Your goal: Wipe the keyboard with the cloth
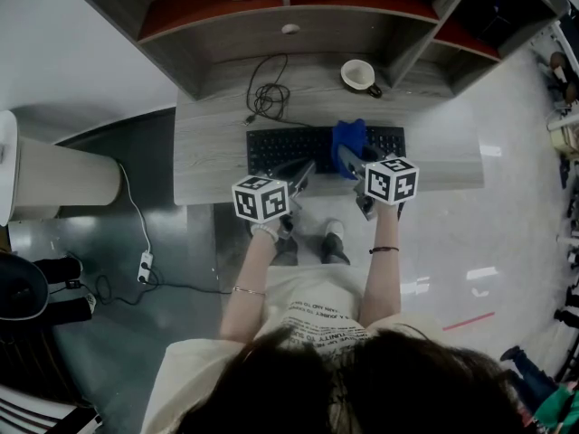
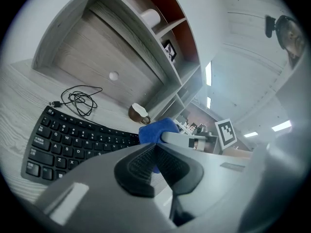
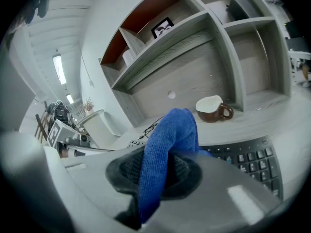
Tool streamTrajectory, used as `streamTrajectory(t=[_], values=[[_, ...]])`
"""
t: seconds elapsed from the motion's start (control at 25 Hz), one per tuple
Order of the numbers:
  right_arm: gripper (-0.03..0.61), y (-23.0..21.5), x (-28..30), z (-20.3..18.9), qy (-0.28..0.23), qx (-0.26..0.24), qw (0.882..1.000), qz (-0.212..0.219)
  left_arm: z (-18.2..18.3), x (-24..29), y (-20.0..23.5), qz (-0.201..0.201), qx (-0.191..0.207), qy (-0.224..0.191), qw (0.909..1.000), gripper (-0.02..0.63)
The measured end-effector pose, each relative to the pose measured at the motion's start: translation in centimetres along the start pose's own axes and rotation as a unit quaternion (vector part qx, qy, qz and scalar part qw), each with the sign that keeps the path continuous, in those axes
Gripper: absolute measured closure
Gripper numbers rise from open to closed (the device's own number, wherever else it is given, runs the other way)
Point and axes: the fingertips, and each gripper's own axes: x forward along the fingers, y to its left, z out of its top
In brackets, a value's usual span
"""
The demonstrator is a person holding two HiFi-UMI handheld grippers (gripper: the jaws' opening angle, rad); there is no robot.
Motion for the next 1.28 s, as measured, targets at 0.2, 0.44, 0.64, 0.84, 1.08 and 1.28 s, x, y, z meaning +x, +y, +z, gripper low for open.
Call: streamTrajectory(t=[0.2,0.44,0.64,0.84,1.08,1.28], values=[[0.520,0.4,0.3,0.0,0.000,0.000,1.000,0.003,0.0,-0.4,0.3,0.003,-0.001,-0.001,1.0000,0.612],[0.520,1.1,1.1,0.0,0.002,-0.001,1.000,0.006,0.2,-1.1,0.9,0.003,-0.003,-0.002,1.0000,0.612],[0.520,1.5,1.5,-0.2,0.004,-0.003,1.000,0.009,0.2,-1.5,1.4,0.006,-0.005,-0.003,1.0000,0.612],[0.520,1.9,2.1,-0.1,0.004,-0.003,1.000,0.011,0.3,-1.9,1.9,0.008,-0.004,-0.002,1.0000,0.612],[0.520,2.6,2.8,-0.2,0.005,-0.003,1.000,0.014,0.5,-2.6,2.5,0.010,-0.005,-0.002,0.9999,0.612],[0.520,3.3,3.6,-0.3,0.008,-0.004,1.000,0.017,0.6,-3.2,3.1,0.013,-0.007,-0.003,0.9999,0.612]])
